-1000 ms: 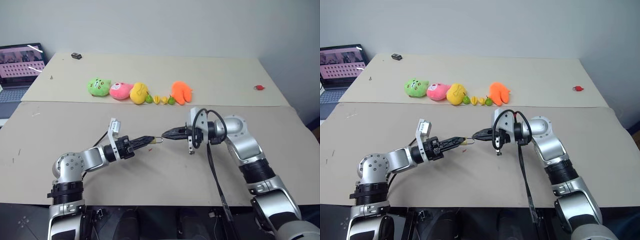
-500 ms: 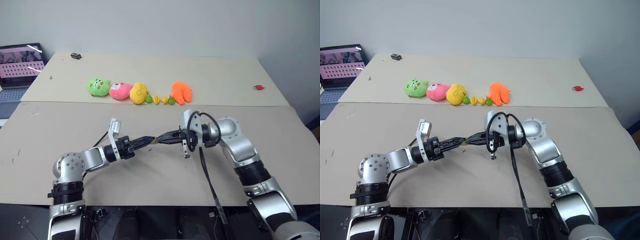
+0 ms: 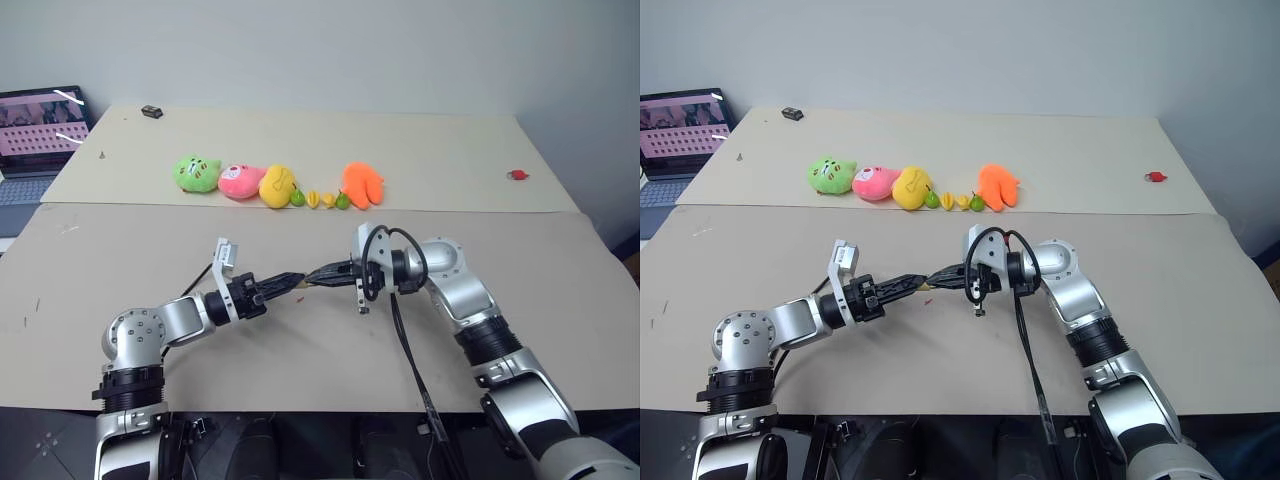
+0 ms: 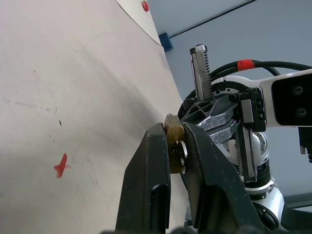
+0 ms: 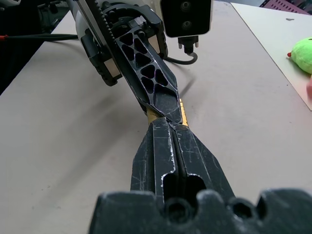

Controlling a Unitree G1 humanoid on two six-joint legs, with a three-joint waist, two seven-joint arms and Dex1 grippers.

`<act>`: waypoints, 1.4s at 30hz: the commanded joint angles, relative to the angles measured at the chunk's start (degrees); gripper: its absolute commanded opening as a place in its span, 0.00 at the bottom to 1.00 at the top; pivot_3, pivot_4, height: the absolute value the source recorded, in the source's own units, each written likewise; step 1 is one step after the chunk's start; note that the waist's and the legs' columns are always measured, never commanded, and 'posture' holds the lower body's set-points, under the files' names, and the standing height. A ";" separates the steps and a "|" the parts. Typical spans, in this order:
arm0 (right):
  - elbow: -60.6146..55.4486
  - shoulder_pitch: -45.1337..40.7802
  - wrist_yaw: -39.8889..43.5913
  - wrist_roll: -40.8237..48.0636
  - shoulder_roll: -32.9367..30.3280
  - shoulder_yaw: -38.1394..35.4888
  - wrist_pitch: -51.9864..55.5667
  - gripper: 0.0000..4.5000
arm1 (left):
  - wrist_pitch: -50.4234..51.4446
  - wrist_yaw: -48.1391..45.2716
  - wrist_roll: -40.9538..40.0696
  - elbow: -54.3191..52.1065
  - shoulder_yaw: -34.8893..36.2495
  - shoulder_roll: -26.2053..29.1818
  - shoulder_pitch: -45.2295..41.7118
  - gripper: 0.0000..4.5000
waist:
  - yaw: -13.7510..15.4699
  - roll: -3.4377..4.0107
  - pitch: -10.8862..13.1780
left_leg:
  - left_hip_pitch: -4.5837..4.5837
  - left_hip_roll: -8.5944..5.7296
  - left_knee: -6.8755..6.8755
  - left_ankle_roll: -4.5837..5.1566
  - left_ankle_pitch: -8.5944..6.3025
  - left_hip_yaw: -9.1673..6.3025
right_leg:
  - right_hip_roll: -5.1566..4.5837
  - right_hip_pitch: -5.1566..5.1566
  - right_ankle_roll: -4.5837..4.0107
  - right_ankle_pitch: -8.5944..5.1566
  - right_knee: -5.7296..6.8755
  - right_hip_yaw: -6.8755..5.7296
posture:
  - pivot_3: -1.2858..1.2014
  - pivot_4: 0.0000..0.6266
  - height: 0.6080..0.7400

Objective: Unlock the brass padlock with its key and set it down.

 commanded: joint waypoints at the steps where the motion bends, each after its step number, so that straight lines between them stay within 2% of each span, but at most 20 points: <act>1: 0.07 -0.67 -0.20 -1.92 -0.78 0.16 -2.84 0.02 | 0.03 -0.28 -2.61 -2.17 1.03 -0.19 -0.62 0.00 | 0.00 0.00 0.00 | 0.00 0.00 0.00 0.00 0.00 0.00 | 0.00 0.00 0.00 0.00 0.00 0.00 | 0.52 0.24 0.86; 10: 2.64 -0.81 -0.61 -6.19 -0.56 1.97 -8.03 0.02 | -0.14 0.30 -3.18 -1.77 1.24 0.09 -0.94 0.00 | 0.00 0.00 0.00 | 0.00 0.00 0.00 0.00 0.00 0.00 | 0.00 0.00 0.00 0.00 -0.01 0.00 | 0.52 0.24 0.86; 20: 19.31 -11.24 -7.50 -7.55 4.09 -1.38 -14.50 0.02 | -0.27 0.51 -3.38 -2.13 0.89 -0.52 -0.45 0.00 | -0.16 -0.01 0.01 | 0.00 0.00 -0.01 -0.01 0.01 0.00 | 0.00 0.00 -0.01 0.01 -0.01 0.00 | 0.52 0.24 0.86; 32: 20.45 -10.22 -4.94 -8.09 1.50 -1.21 -17.30 0.02 | -0.50 0.77 -3.69 -2.63 0.63 -0.29 0.24 0.00 | -0.21 -0.02 0.02 | -0.01 0.00 -0.01 -0.02 0.01 0.00 | 0.00 0.00 -0.01 0.01 -0.01 0.00 | 0.52 0.24 0.86; 35: 23.15 -11.11 -7.98 -10.34 1.05 -1.53 -19.05 0.02 | -0.14 0.14 -3.51 -4.00 0.45 0.87 1.76 0.00 | -0.27 -0.03 0.02 | -0.01 0.00 -0.02 -0.02 0.01 0.00 | 0.00 -0.01 -0.01 0.01 -0.01 0.00 | 0.52 0.24 0.86; 38: 25.43 -11.55 -10.28 -12.45 -0.07 -1.56 -20.78 0.02 | 0.75 -2.29 -2.42 -7.89 -1.29 4.13 6.80 0.00 | -0.51 -0.02 0.02 | -0.01 0.00 -0.02 -0.02 0.01 0.00 | 0.00 -0.01 -0.01 0.01 -0.01 0.01 | 0.52 0.24 0.86; 42: 23.93 -9.74 -9.84 -11.38 -1.21 -2.29 -20.37 0.02 | -0.62 -2.06 0.38 -7.11 -1.16 7.29 11.72 0.00 | -0.66 0.00 0.04 | -0.01 0.01 -0.07 -0.02 0.01 0.00 | 0.00 -0.06 -0.02 0.00 0.00 0.01 | 0.52 0.24 0.86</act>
